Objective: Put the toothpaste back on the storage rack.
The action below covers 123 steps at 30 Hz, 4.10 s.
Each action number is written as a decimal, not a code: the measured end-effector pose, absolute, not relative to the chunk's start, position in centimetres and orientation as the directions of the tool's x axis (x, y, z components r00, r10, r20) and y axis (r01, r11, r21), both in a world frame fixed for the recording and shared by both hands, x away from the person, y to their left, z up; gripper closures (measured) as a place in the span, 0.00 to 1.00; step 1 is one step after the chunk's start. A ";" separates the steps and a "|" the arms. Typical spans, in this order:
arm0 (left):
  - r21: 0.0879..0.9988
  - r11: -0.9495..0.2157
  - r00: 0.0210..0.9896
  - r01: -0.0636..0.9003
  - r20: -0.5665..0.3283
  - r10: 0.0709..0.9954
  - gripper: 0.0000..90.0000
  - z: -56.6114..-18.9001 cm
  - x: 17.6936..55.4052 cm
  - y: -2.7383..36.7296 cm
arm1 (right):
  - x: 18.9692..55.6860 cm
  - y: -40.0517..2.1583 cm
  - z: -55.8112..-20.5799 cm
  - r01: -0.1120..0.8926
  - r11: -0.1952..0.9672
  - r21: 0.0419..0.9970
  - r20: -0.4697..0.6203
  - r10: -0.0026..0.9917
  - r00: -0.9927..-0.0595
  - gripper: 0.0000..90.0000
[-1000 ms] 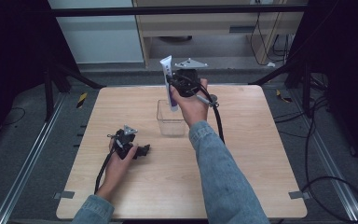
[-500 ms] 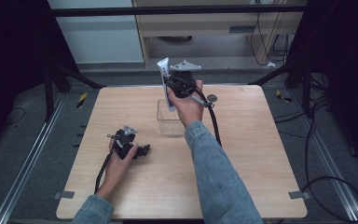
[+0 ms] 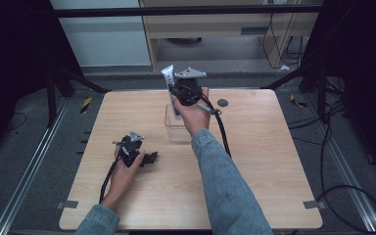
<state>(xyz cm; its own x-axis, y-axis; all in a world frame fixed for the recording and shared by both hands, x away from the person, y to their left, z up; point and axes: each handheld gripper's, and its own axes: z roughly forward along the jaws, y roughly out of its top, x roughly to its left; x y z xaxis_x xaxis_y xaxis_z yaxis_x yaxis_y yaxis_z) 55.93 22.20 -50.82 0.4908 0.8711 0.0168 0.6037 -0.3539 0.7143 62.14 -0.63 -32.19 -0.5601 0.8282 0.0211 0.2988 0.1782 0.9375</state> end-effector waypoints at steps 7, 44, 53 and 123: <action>0.714 -0.354 0.491 0.604 0.017 0.871 0.00 -50.8 55.9 22.2 | 62.1 -0.6 -32.6 0.309 0.196 0.931 0.014 0.825 -0.565 0.89; 0.714 -0.355 0.491 0.603 0.018 0.871 0.00 -50.8 55.9 22.2 | 63.0 -0.4 -36.4 0.363 0.241 0.900 0.005 0.827 -0.561 0.89; 0.714 -0.356 0.494 0.603 0.015 0.869 0.00 -50.8 55.9 22.2 | 62.9 -0.3 -37.5 0.376 0.246 0.893 0.004 0.832 -0.555 0.89; 0.714 -0.356 0.495 0.603 0.015 0.869 0.00 -50.8 55.9 22.2 | 64.1 0.5 -39.7 0.459 0.328 0.825 -0.017 0.828 -0.561 0.89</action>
